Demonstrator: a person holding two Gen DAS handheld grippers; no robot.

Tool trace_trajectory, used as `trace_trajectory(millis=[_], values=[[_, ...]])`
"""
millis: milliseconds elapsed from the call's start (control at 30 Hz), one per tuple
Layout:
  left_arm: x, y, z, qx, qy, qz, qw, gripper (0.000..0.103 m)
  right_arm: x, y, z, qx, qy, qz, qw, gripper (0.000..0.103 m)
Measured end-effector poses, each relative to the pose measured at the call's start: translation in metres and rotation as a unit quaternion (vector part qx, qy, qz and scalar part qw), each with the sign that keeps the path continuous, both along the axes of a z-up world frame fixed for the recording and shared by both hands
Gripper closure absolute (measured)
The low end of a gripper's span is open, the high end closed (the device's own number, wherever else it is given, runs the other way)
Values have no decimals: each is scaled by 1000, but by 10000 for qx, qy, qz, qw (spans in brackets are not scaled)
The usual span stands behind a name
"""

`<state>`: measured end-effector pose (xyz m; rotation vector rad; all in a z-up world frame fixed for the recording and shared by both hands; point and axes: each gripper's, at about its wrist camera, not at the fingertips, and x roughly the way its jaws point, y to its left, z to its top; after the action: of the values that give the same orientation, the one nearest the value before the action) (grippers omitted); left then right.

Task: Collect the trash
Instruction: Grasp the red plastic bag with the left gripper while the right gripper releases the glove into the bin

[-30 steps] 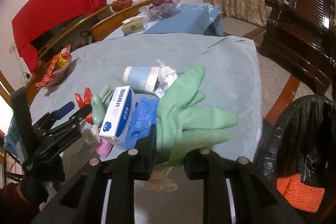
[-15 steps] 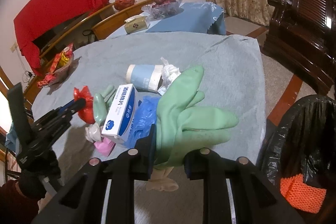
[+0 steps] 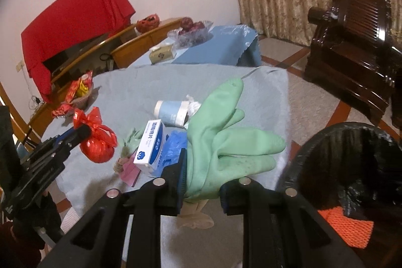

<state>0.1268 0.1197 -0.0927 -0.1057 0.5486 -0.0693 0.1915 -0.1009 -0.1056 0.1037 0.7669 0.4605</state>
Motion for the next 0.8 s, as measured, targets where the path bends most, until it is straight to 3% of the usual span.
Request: trace_trajectory(millis=[267,367,567,633,700,800], values=[[3,-71,10,-39,-108,-801,9967,87,-19,-61,14,-43,-154,-543,9984,81],[7,-99,8,4,-135,-1091,9939,94,-26,-89,15,-66,-161,-806,9966,81],[8,-109,-17,41,135,-1166,9931,94,-34,-117,-2,-42,46,-1064,9943,81],[3,-99,-28,74,252,-1087,9937,90,-35,-112,-9,-5,121,-982,9951,81],[-2,-89,-41,77,423,-968,9944,65,-36,-106,-14,0,136,-851,9963,81],[-5,-81,-55,102,602,-905,9940,57,-33,-90,-22,28,182,-686,9975,81]])
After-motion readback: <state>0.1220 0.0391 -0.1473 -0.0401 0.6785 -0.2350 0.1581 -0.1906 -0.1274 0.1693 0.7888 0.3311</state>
